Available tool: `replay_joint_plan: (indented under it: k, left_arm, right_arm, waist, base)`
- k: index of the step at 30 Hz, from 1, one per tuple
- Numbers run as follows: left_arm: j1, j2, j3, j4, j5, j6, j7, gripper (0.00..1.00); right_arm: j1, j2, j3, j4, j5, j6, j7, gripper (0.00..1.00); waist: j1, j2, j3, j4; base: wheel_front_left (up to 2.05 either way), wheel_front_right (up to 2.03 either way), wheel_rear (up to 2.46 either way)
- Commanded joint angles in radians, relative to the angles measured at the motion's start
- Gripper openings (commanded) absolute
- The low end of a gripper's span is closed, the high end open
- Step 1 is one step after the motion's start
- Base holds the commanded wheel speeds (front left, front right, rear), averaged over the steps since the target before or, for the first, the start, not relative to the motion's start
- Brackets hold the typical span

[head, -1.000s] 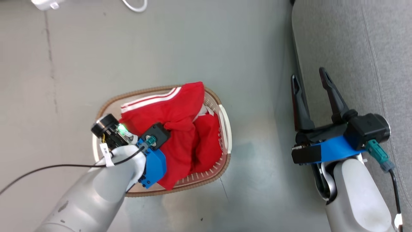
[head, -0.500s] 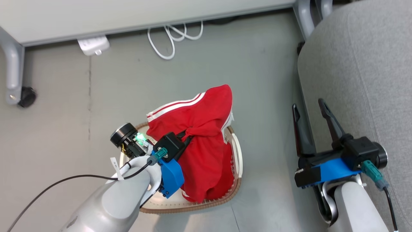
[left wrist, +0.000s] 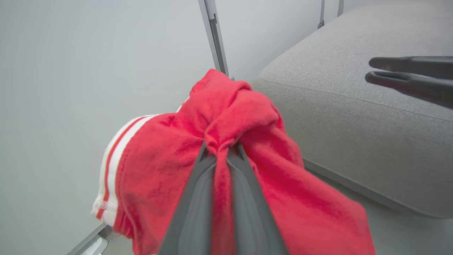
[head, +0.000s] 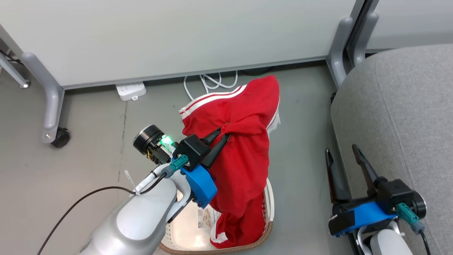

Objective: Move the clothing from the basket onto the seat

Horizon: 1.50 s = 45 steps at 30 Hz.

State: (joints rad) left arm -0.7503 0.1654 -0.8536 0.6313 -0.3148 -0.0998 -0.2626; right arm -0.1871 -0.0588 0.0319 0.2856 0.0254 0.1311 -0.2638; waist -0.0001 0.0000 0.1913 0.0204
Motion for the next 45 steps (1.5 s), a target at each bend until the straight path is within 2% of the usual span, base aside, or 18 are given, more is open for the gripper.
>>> replay_joint_plan:
  k: [1,13,28,36,45]
  left_arm:
    - [0.014,-0.004,0.010,-0.014,-0.002,0.002,-0.003,0.00]
    - [0.017,-0.034,0.047,-0.104,0.004,0.007,-0.003,0.00]
    - [0.016,-0.032,0.039,-0.121,-0.003,0.011,-0.003,0.00]
    - [0.011,-0.032,0.041,-0.117,-0.008,0.014,-0.003,0.00]
    - [0.000,-0.036,0.049,-0.120,-0.005,0.018,-0.003,0.00]
  right_arm:
    - [0.020,0.002,0.000,0.004,0.002,-0.001,-0.001,1.00]
    - [0.095,0.008,-0.001,0.019,0.016,-0.001,-0.001,1.00]
    - [0.113,0.010,0.031,0.029,0.036,-0.001,-0.001,1.00]
    - [0.117,0.010,0.101,0.040,0.044,-0.001,-0.001,1.00]
    - [0.095,0.009,0.228,0.049,0.076,-0.001,-0.001,1.00]
  waist:
    - [0.0001,0.0000,-0.030,0.011]
    - [0.0001,0.0000,-0.122,0.038]
    - [0.0001,0.0000,-0.130,0.041]
    - [0.0001,0.0000,-0.118,0.036]
    - [0.0001,0.0000,-0.099,0.035]
  base:
    - [0.00,0.00,0.00]
    - [0.00,0.00,0.00]
    - [0.00,0.00,0.00]
    - [0.00,0.00,0.00]
    - [0.00,0.00,0.00]
